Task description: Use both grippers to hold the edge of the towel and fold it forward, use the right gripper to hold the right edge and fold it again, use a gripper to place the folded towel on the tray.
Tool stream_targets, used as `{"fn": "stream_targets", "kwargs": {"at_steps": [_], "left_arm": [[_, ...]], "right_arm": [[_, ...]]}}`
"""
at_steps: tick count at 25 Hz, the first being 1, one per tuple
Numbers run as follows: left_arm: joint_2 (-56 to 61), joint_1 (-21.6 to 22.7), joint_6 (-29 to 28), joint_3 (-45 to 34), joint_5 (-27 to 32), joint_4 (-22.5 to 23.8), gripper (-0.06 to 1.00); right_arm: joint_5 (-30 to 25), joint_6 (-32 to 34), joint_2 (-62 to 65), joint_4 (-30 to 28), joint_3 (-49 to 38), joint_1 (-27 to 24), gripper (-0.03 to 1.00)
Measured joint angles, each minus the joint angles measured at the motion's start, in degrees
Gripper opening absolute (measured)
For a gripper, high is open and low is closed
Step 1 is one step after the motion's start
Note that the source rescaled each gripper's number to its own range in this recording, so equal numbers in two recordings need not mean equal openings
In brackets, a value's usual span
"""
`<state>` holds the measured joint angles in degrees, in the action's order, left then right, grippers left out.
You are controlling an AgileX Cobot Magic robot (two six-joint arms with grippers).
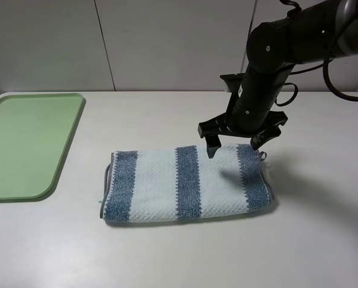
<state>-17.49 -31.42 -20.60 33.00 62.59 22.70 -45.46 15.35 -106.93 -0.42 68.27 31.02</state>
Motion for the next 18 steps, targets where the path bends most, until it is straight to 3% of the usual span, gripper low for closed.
{"fn": "stream_targets", "kwargs": {"at_steps": [10,18], "left_arm": [[1.13,0.0,0.01,-3.35,-2.66,-0.9,0.92],[1.13,0.0,11.89,-3.77,-2.5,-13.3,0.92]], "right_arm": [[1.51,0.0,0.0,0.42,0.0,0.0,1.0],[1.51,-0.06,0.0,0.42,0.0,0.0,1.0]]}}
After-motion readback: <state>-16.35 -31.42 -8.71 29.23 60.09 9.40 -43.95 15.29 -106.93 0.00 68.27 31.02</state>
